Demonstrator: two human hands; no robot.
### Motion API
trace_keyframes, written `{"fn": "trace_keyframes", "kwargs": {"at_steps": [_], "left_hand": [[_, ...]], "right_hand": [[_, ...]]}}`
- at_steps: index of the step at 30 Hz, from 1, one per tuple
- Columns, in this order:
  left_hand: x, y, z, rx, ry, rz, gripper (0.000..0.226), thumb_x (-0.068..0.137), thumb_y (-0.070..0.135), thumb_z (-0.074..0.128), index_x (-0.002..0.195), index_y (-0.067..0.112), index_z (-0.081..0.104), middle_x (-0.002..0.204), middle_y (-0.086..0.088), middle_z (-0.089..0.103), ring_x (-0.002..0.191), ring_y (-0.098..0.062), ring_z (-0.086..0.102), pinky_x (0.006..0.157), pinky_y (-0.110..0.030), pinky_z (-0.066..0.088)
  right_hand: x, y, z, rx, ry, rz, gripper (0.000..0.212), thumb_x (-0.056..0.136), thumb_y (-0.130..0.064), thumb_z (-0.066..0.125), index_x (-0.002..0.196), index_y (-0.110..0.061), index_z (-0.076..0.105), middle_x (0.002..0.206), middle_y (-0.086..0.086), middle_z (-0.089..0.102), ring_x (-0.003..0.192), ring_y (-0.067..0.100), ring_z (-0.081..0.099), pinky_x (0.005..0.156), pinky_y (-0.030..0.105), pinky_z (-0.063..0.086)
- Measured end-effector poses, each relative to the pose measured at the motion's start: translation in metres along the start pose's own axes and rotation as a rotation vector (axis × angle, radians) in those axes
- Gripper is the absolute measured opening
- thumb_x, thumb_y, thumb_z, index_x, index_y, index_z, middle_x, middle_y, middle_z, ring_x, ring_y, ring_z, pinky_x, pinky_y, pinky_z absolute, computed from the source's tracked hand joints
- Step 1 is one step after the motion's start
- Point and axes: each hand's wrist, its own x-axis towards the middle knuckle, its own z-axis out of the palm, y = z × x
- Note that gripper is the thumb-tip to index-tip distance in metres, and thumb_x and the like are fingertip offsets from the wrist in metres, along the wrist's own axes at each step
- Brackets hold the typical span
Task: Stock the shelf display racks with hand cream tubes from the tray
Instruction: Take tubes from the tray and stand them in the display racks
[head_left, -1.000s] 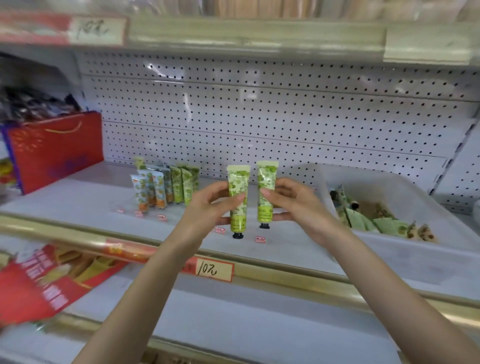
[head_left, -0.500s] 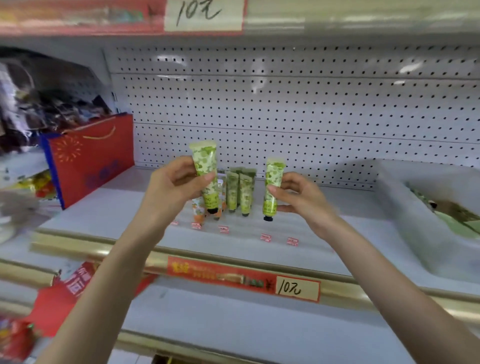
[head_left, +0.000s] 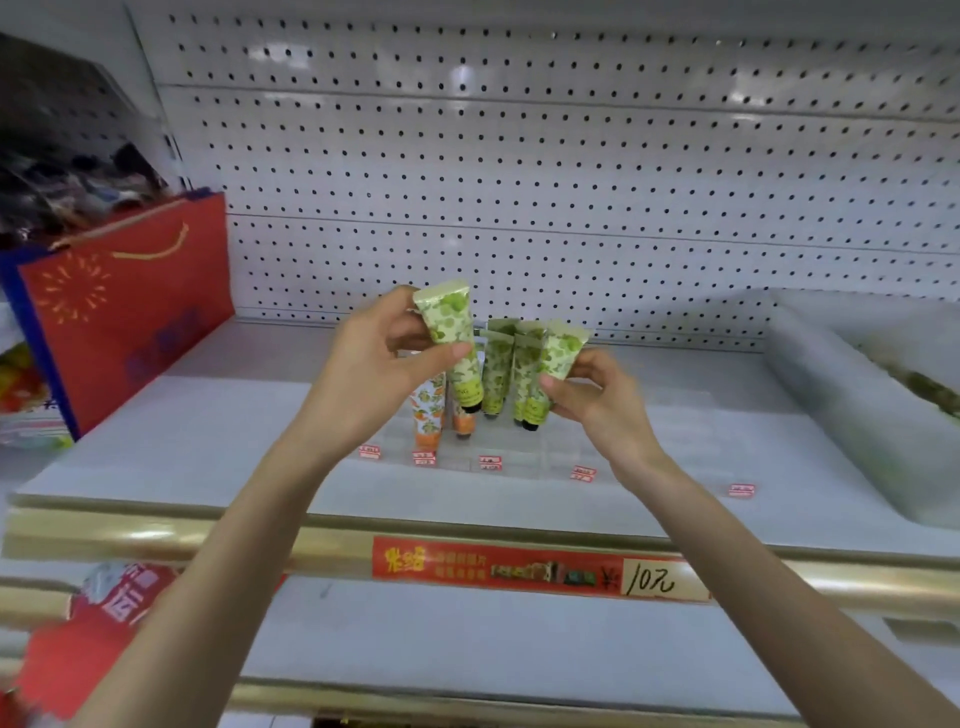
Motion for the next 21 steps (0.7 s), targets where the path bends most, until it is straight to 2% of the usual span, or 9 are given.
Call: {"fn": "trace_keyframes", "kwargs": {"at_steps": [2, 5, 8, 11, 14, 16, 19, 21], "left_hand": [[0.001, -0.005, -0.002, 0.002, 0.024, -0.014, 0.02, 0.077, 0.011, 0.072, 0.091, 0.02, 0.061, 0.091, 0.005, 0.072, 0.083, -0.005, 0.067, 0.074, -0.016, 0.051], [0.002, -0.009, -0.005, 0.008, 0.048, -0.023, 0.019, 0.077, 0.012, 0.073, 0.089, 0.019, 0.061, 0.087, 0.005, 0.073, 0.081, -0.007, 0.067, 0.074, -0.017, 0.052], [0.001, -0.009, -0.007, -0.003, 0.063, -0.019, 0.02, 0.076, 0.01, 0.073, 0.091, 0.017, 0.062, 0.088, 0.007, 0.073, 0.08, -0.007, 0.068, 0.073, -0.016, 0.051], [-0.002, -0.008, -0.007, -0.006, 0.08, -0.009, 0.023, 0.076, 0.009, 0.073, 0.096, 0.014, 0.063, 0.089, 0.007, 0.073, 0.081, -0.007, 0.068, 0.072, -0.015, 0.051], [-0.006, -0.006, -0.006, 0.002, 0.081, 0.002, 0.023, 0.076, 0.011, 0.073, 0.095, 0.02, 0.063, 0.089, 0.01, 0.073, 0.082, -0.006, 0.068, 0.074, -0.016, 0.051], [-0.007, -0.004, -0.006, 0.011, 0.078, 0.005, 0.024, 0.076, 0.012, 0.073, 0.094, 0.023, 0.063, 0.089, 0.013, 0.072, 0.083, -0.005, 0.068, 0.075, -0.017, 0.052], [-0.006, -0.003, -0.005, 0.034, 0.086, 0.015, 0.023, 0.076, 0.013, 0.073, 0.094, 0.022, 0.063, 0.088, 0.014, 0.072, 0.081, -0.003, 0.067, 0.072, -0.014, 0.051], [-0.006, -0.002, -0.004, 0.034, 0.089, 0.014, 0.023, 0.075, 0.014, 0.073, 0.095, 0.021, 0.064, 0.088, 0.013, 0.072, 0.082, -0.004, 0.067, 0.073, -0.015, 0.051]], "right_hand": [[0.002, 0.006, 0.009, -0.043, -0.012, -0.036, 0.022, 0.082, -0.012, 0.07, 0.098, -0.012, 0.054, 0.092, 0.0, 0.06, 0.085, 0.017, 0.064, 0.073, 0.024, 0.056], [0.003, 0.014, 0.025, -0.11, -0.034, -0.099, 0.026, 0.081, -0.011, 0.071, 0.101, -0.01, 0.054, 0.089, -0.008, 0.061, 0.081, 0.007, 0.062, 0.067, 0.016, 0.052], [0.005, 0.022, 0.035, -0.193, -0.043, -0.149, 0.024, 0.08, -0.012, 0.072, 0.097, -0.014, 0.055, 0.084, -0.012, 0.061, 0.077, 0.003, 0.06, 0.067, 0.015, 0.049], [0.008, 0.033, 0.039, -0.283, -0.03, -0.175, 0.023, 0.079, -0.016, 0.073, 0.092, -0.014, 0.054, 0.086, 0.002, 0.065, 0.082, 0.018, 0.062, 0.07, 0.023, 0.05], [0.009, 0.04, 0.039, -0.323, -0.024, -0.176, 0.027, 0.08, -0.018, 0.073, 0.098, -0.007, 0.057, 0.093, 0.009, 0.066, 0.086, 0.022, 0.062, 0.072, 0.027, 0.05], [0.009, 0.04, 0.039, -0.316, -0.028, -0.175, 0.029, 0.08, -0.017, 0.073, 0.102, -0.006, 0.058, 0.094, 0.008, 0.067, 0.086, 0.021, 0.062, 0.071, 0.023, 0.05], [0.01, 0.036, 0.038, -0.298, -0.045, -0.183, 0.027, 0.08, -0.014, 0.072, 0.102, -0.007, 0.059, 0.09, 0.0, 0.065, 0.083, 0.014, 0.061, 0.066, 0.008, 0.046], [0.011, 0.036, 0.039, -0.3, -0.051, -0.186, 0.027, 0.079, -0.013, 0.073, 0.102, -0.008, 0.06, 0.09, -0.001, 0.065, 0.081, 0.012, 0.06, 0.065, 0.007, 0.045]]}}
